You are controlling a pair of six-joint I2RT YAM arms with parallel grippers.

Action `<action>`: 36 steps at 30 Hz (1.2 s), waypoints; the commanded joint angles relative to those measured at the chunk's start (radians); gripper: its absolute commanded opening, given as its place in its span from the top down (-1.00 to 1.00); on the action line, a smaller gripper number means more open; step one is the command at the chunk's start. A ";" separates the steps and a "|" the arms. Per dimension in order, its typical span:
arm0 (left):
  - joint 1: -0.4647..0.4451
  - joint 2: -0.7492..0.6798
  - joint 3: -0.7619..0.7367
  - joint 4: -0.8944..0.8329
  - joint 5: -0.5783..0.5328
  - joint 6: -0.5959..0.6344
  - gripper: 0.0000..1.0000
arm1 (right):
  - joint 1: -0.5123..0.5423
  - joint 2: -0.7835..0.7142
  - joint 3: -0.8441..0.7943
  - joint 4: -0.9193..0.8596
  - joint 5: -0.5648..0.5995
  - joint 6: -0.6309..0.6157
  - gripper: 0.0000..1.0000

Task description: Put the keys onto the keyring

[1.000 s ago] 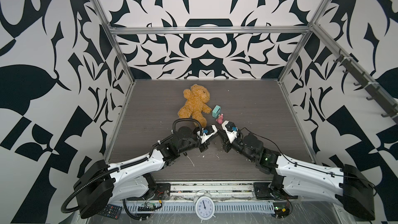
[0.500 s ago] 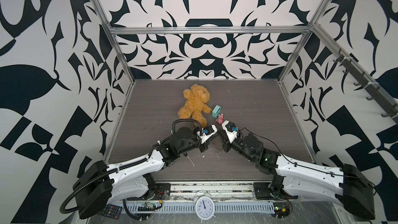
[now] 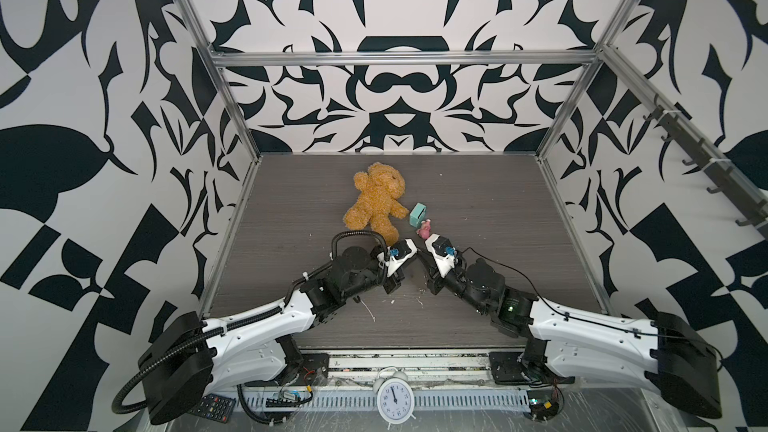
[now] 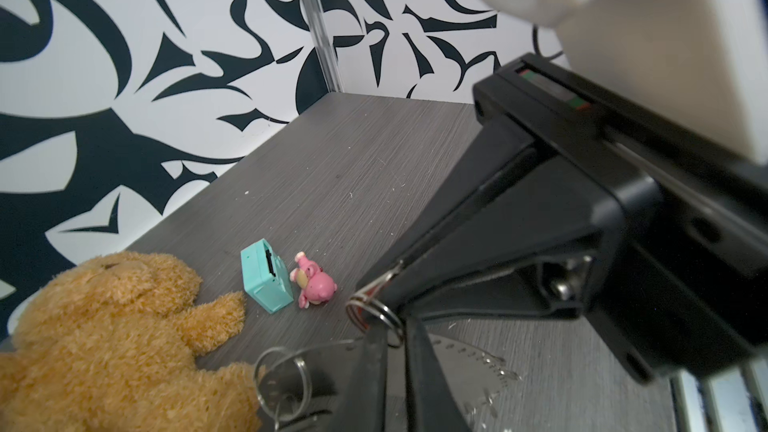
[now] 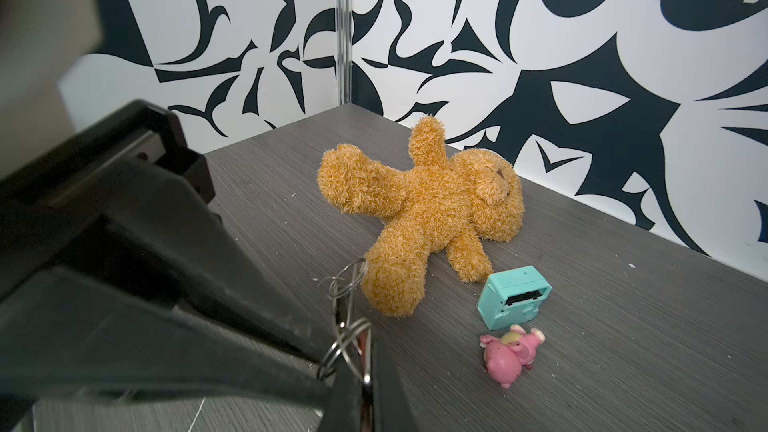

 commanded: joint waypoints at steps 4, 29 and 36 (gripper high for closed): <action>0.007 -0.038 -0.012 0.044 -0.068 -0.013 1.00 | 0.021 -0.015 0.027 0.048 0.023 0.006 1.00; 0.007 -0.032 -0.037 0.083 -0.076 -0.001 1.00 | -0.102 -0.030 -0.002 0.034 0.016 0.199 1.00; 0.007 -0.028 -0.037 0.086 -0.080 -0.001 1.00 | -0.108 -0.025 0.007 0.023 -0.007 0.205 1.00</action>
